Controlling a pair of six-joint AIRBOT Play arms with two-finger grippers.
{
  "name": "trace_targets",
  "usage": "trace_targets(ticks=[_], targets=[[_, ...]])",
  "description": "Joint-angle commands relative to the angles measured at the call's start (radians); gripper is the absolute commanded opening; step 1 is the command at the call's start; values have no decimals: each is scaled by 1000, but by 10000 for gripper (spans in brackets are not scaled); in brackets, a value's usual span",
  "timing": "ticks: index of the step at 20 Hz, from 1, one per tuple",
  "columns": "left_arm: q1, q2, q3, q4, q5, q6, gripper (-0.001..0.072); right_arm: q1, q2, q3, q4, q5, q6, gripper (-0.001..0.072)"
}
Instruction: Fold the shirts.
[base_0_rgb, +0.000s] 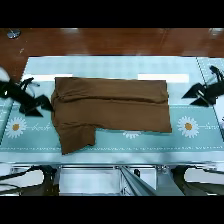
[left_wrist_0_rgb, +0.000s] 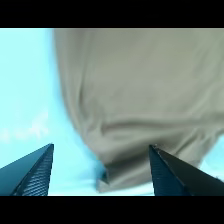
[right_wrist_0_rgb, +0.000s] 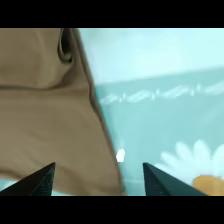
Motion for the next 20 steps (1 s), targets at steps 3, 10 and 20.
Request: trace_targets(ticks=[3,10,20], targets=[[242,296,-462,-272,193,126,703,-87,247,-473,339,-158,-187,629],[248,287,-613,-412,301,240,702,56,256,-519,332,-175,-180,628],[-2,245,-627,-448,280,362,39,-80,256,-454,261,-105,-139,628]])
